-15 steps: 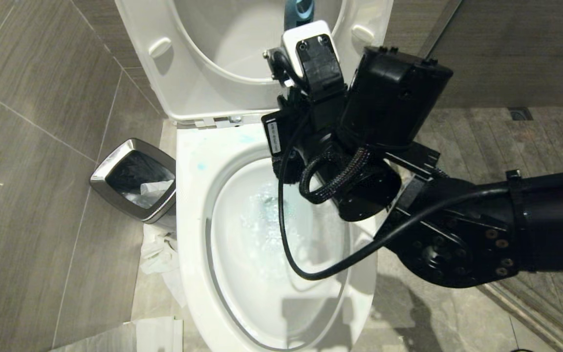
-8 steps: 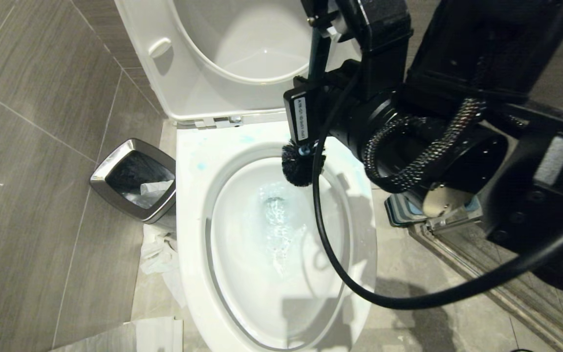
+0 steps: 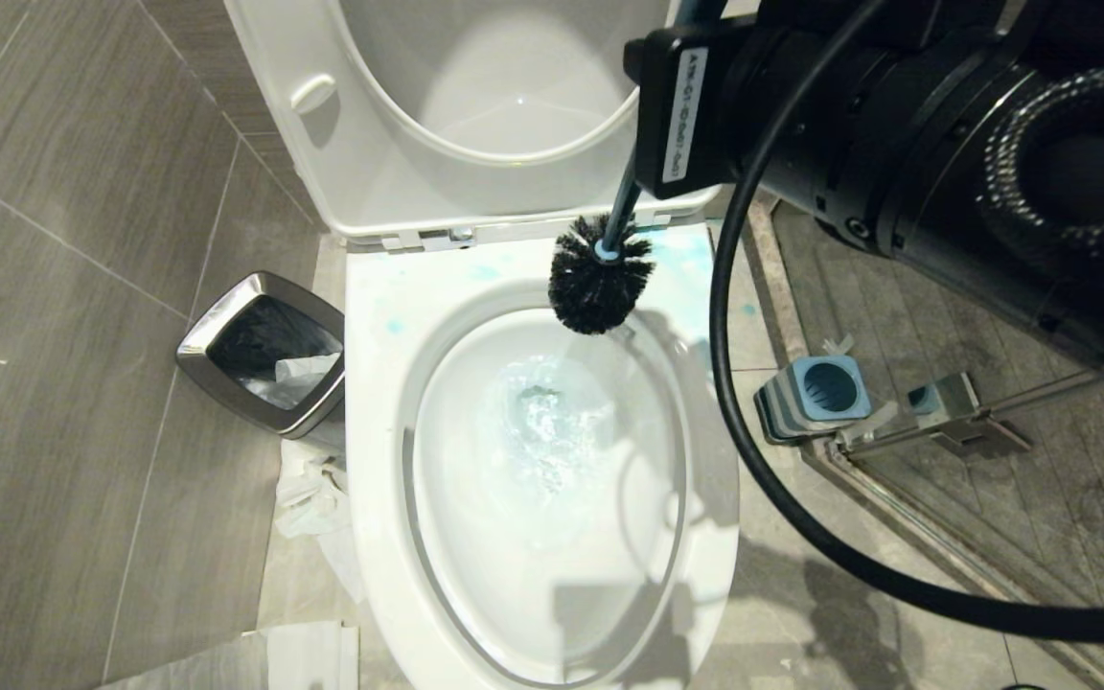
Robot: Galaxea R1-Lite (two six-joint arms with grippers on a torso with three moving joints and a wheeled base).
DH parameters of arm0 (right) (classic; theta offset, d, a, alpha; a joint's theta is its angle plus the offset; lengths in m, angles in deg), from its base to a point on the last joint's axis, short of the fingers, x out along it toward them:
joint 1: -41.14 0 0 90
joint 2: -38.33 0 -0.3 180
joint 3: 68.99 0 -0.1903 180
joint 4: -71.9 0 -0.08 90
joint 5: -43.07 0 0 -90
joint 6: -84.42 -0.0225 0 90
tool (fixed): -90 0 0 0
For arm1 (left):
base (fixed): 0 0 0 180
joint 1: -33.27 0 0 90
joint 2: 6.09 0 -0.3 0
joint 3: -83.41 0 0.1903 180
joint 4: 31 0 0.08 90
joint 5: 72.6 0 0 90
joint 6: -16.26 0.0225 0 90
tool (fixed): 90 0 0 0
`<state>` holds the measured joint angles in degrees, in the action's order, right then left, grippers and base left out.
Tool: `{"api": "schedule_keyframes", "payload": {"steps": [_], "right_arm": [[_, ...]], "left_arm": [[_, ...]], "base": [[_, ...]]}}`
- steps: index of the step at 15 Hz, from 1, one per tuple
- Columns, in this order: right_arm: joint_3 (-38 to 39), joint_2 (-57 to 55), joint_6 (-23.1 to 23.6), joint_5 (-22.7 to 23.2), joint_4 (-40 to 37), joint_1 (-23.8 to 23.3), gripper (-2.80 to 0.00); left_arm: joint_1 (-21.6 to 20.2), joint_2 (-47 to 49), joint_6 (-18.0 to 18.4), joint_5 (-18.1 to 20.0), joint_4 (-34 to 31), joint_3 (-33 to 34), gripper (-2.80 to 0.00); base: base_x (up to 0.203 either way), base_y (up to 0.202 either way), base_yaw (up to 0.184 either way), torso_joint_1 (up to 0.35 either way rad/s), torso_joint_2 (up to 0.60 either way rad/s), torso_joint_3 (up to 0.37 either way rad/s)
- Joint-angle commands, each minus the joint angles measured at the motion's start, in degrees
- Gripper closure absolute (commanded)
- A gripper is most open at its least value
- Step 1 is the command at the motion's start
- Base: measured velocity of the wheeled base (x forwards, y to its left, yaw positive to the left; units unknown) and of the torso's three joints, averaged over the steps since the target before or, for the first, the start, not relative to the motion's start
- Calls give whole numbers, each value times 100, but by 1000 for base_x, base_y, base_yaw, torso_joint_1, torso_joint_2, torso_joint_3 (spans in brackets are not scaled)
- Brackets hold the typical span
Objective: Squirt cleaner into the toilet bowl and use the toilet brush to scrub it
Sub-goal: Scrub the toilet bowl, then put the toilet brush back
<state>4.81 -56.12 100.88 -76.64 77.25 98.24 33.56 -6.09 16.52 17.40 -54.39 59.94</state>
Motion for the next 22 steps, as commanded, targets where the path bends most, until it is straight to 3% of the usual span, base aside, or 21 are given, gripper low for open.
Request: {"api": "schedule_keyframes", "payload": {"steps": [1, 6, 10, 13, 18, 22], "right_arm": [[-193, 91, 15, -17, -67, -6, 0], [-371, 312, 180, 17, -305, -173, 0], [-333, 406, 371, 7, -486, -1109, 0], [-249, 455, 442, 93, -665, -2105, 0], [56, 443, 180, 965, -690, -3707, 0], [793, 277, -481, 1559, -671, -4441, 0]], "left_arm": [[-3, 9, -1, 0, 2, 1, 0], [-3, 9, -1, 0, 2, 1, 0], [-3, 9, -1, 0, 2, 1, 0], [-3, 9, -1, 0, 2, 1, 0], [-3, 9, -1, 0, 2, 1, 0], [-3, 9, -1, 0, 2, 1, 0]], "base": [[0, 0, 0, 0, 0, 0], [0, 0, 0, 0, 0, 0], [0, 0, 0, 0, 0, 0], [0, 0, 0, 0, 0, 0], [0, 0, 0, 0, 0, 0], [0, 0, 0, 0, 0, 0]]}}
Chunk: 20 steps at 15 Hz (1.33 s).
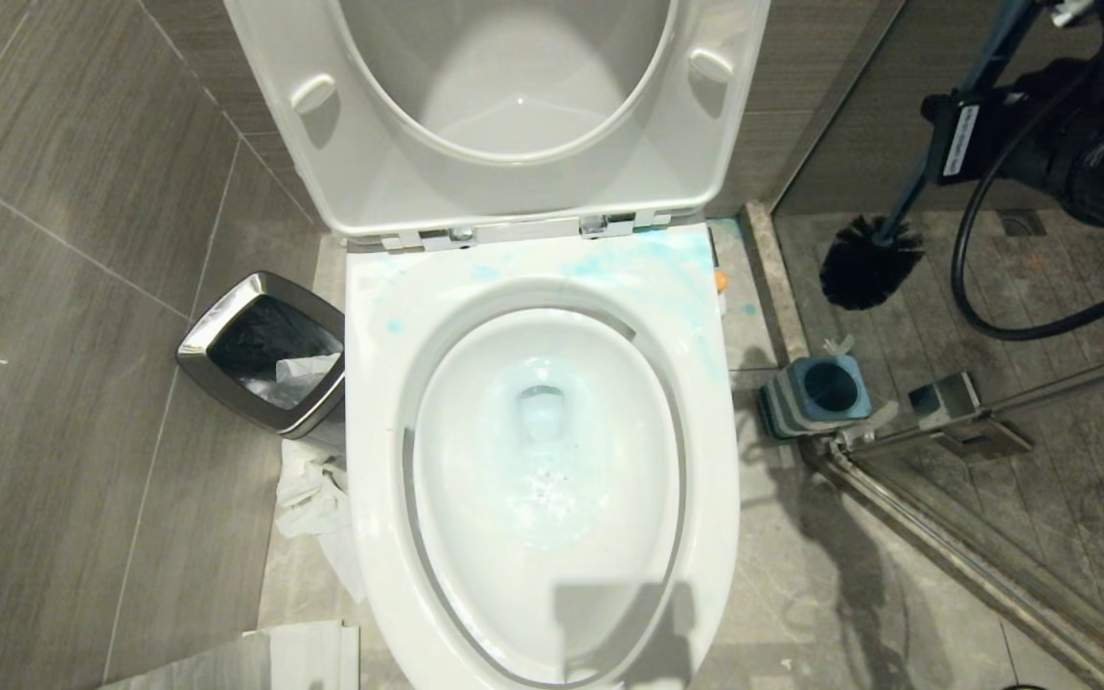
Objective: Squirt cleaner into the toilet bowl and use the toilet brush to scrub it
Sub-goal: Put the toilet brush back
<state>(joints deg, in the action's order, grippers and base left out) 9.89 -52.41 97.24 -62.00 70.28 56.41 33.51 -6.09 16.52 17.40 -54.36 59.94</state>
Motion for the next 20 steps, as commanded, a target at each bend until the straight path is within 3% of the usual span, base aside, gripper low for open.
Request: {"api": "schedule_keyframes", "payload": {"steps": [1, 3, 7, 9, 20], "right_arm": [[557, -123, -232, 274, 35, -405, 0], [1052, -233, -435, 619, 118, -736, 0], [1754, -895, -487, 861, 1309, -1241, 0], [1880, -1153, -496, 939, 1548, -1358, 0], [938, -2338, -632, 1023, 2131, -1635, 0]], "left_arm": [[2, 9, 0, 0, 0, 1, 0], [2, 9, 0, 0, 0, 1, 0], [2, 9, 0, 0, 0, 1, 0], [2, 9, 0, 0, 0, 1, 0], [2, 9, 0, 0, 0, 1, 0]], "base": [[0, 0, 0, 0, 0, 0], [0, 0, 0, 0, 0, 0], [0, 0, 0, 0, 0, 0], [0, 0, 0, 0, 0, 0], [0, 0, 0, 0, 0, 0]]}}
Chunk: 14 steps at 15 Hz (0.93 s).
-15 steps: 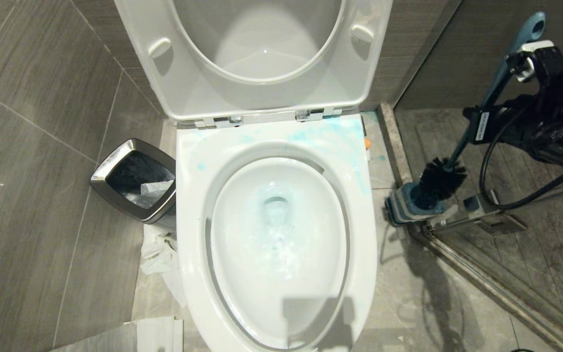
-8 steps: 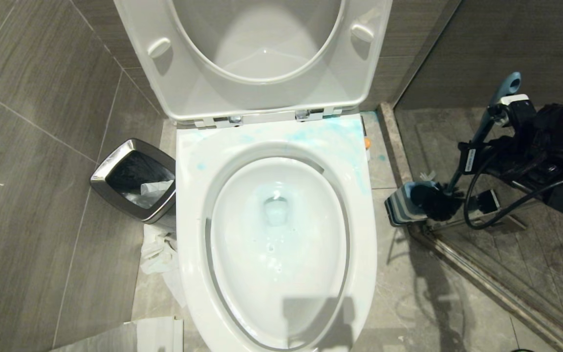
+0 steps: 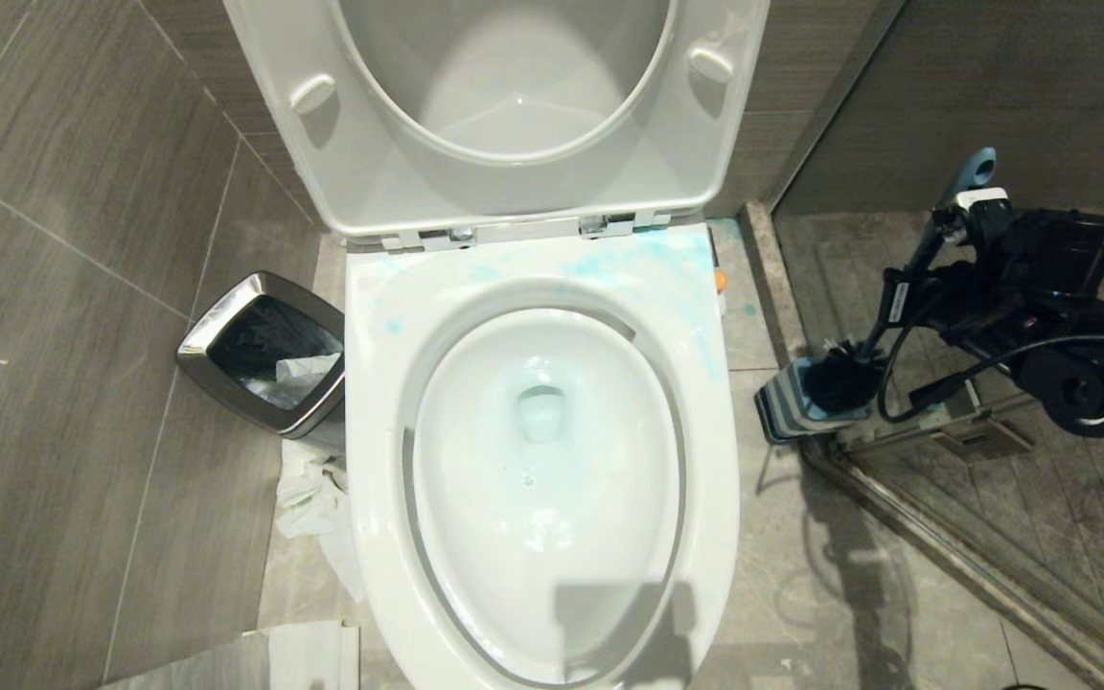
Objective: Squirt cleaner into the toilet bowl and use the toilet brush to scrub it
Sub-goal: Put the toilet brush back
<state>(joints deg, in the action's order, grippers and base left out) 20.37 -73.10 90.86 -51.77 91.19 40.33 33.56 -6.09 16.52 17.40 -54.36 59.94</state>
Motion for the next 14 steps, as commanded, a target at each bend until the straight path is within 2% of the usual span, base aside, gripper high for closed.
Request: {"api": "schedule_keyframes", "payload": {"steps": [1, 7, 14], "right_arm": [[-157, -378, 7, 1, 73, -54, 0], [-406, -1137, 5, 1, 546, -87, 0], [-57, -1741, 17, -11, 612, -92, 0]], "left_arm": [[-3, 9, 0, 0, 0, 1, 0], [-3, 9, 0, 0, 0, 1, 0], [-3, 9, 0, 0, 0, 1, 0]], "base": [[0, 0, 0, 0, 0, 0], [0, 0, 0, 0, 0, 0], [0, 0, 0, 0, 0, 0]]}}
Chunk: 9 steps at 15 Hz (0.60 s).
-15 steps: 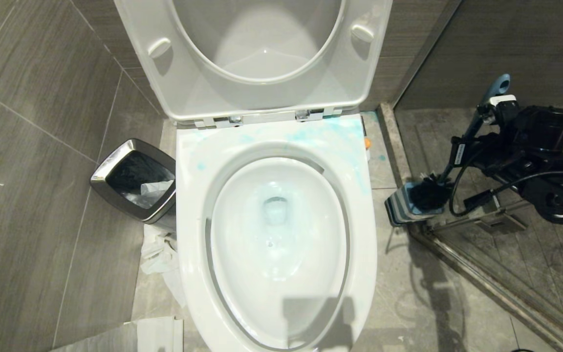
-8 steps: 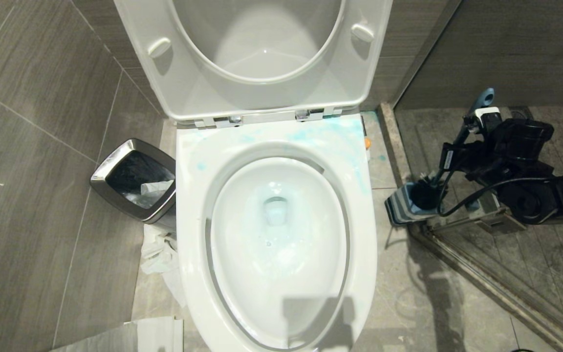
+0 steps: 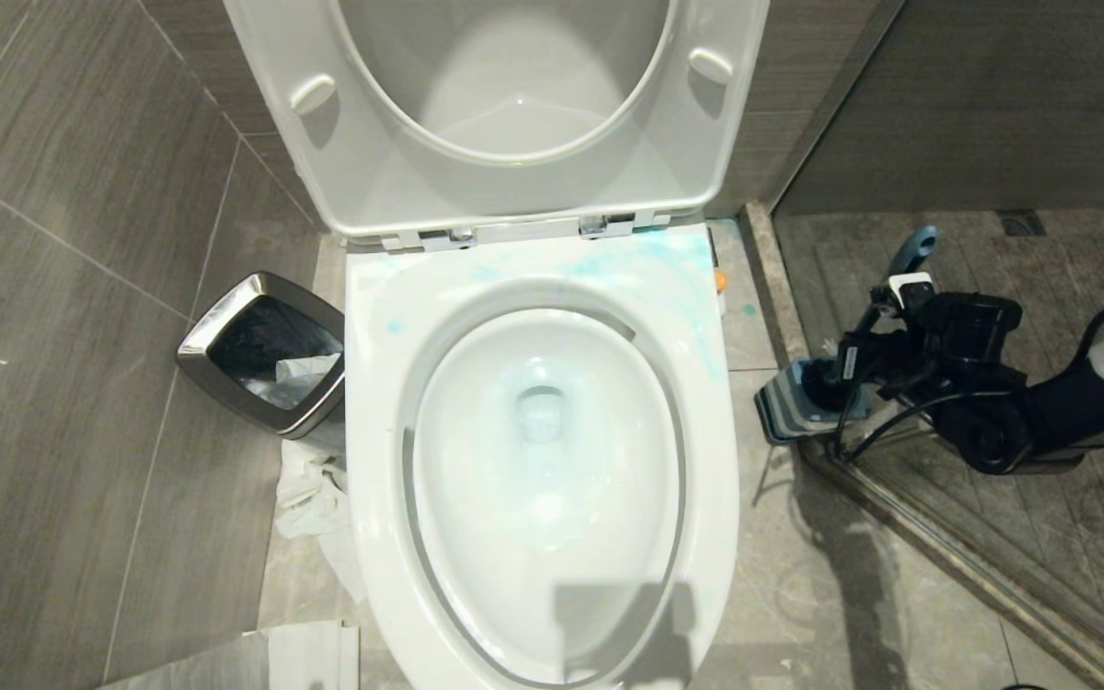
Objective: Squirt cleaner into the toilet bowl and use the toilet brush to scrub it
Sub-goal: Put the toilet brush back
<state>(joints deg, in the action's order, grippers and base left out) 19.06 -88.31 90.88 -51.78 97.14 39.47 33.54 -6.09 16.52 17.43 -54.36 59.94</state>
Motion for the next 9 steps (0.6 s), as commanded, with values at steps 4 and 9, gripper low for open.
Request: {"api": "schedule_keyframes", "payload": {"steps": [4, 9], "right_arm": [[349, -231, 107, -25, 47, -70, 0], [682, -20, 124, -19, 176, -114, 0]], "left_arm": [[0, 9, 0, -2, 0, 1, 0], [0, 9, 0, -2, 0, 1, 0]], "base": [[0, 0, 0, 0, 0, 0], [0, 0, 0, 0, 0, 0]]}}
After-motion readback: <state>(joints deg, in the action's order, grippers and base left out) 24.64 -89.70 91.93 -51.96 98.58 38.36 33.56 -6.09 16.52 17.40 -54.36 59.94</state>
